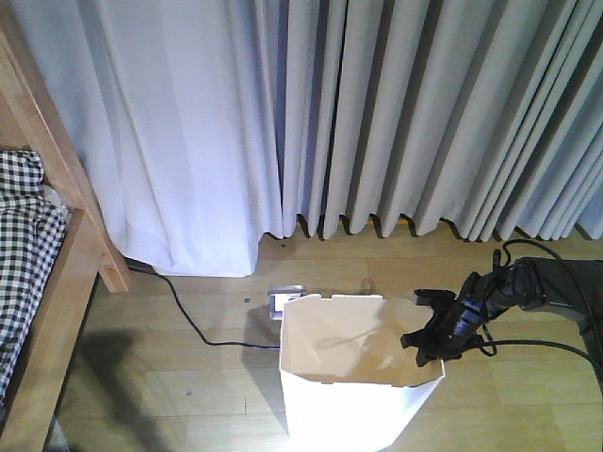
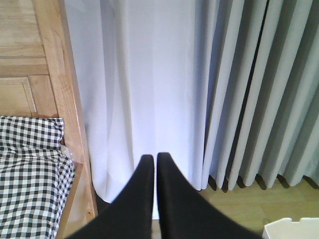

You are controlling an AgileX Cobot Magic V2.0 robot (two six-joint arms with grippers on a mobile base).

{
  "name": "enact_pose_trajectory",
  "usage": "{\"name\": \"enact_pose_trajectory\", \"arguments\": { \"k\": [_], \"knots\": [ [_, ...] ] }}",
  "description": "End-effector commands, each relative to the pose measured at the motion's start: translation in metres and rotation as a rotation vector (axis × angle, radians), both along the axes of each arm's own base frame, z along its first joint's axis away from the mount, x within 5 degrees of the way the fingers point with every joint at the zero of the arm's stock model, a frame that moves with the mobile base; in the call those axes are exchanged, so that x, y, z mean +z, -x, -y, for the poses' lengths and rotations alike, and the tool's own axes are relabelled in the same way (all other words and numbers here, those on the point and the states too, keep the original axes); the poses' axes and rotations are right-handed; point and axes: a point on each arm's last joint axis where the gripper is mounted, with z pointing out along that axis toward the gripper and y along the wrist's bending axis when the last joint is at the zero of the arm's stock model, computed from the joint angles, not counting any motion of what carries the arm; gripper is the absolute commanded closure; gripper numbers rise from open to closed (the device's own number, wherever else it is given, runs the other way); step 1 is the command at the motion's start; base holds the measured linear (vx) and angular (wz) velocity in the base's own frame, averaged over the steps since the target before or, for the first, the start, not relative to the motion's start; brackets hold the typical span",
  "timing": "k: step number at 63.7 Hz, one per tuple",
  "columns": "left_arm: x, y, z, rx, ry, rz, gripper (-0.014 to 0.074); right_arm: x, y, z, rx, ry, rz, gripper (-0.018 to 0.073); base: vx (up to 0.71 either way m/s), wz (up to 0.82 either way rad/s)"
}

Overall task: Move trash bin to bedside with robot
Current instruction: 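Set the bin down and open the right gripper off its rim, then lift the right gripper up and away from the bin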

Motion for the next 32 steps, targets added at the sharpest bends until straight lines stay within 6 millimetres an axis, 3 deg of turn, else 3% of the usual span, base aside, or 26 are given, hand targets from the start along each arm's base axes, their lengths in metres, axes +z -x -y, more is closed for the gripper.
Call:
{"name": "enact_pose_trajectory", "arguments": {
  "k": [1,13,32],
  "knots": [
    [0.0007,-0.0006,0.0001,-0.001,0.008,0.065,0.0602,0.024,-0.021,0.0006,0.027,-0.002,0.047,0.0188,0.0,0.0],
    [0.0007,-0.0006,0.0001,-0.001,0.008,0.065,0.0602,0.0237,-0.0209,0.0017,0.046,0.009,0.051,0.0017,0.0,0.0],
    [0.0007,-0.0006,0.0001,-0.001,0.008,0.065,0.0602,0.0236,-0.0223,0.0024,0.03,0.014,0.064,0.0013,0.0,0.0]
  ]
}}
